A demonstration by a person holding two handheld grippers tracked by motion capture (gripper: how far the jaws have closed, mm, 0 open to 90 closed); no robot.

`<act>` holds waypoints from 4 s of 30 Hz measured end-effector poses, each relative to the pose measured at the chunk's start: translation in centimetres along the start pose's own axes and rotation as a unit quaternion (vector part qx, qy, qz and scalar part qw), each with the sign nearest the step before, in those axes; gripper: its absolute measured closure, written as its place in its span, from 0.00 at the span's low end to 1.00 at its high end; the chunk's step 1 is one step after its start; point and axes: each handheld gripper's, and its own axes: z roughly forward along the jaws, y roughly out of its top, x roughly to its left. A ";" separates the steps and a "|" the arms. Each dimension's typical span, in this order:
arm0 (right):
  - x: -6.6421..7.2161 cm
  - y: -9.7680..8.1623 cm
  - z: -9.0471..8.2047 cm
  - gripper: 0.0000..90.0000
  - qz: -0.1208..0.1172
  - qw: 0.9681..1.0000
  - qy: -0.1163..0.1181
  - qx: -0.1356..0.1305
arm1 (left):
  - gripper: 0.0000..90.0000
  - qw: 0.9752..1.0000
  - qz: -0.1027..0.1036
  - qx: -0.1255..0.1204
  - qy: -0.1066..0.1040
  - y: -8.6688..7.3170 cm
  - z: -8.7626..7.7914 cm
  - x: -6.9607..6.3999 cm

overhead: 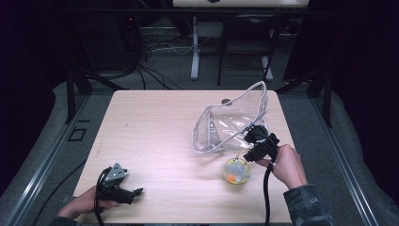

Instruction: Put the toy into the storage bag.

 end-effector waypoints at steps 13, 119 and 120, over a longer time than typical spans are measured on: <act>0.0 0.5 -0.4 0.97 -0.002 1.000 -0.003 0.021 | 0.00 1.000 0.000 0.000 0.000 0.0 0.0 0.0; -13.7 3.4 -15.7 0.97 0.150 0.980 -0.101 0.082 | 0.00 1.000 -0.001 0.003 -0.004 0.0 -0.1 0.0; -13.7 3.5 -15.8 0.97 0.150 0.980 -0.104 0.081 | 0.00 1.000 0.000 0.003 -0.004 0.0 -0.1 0.0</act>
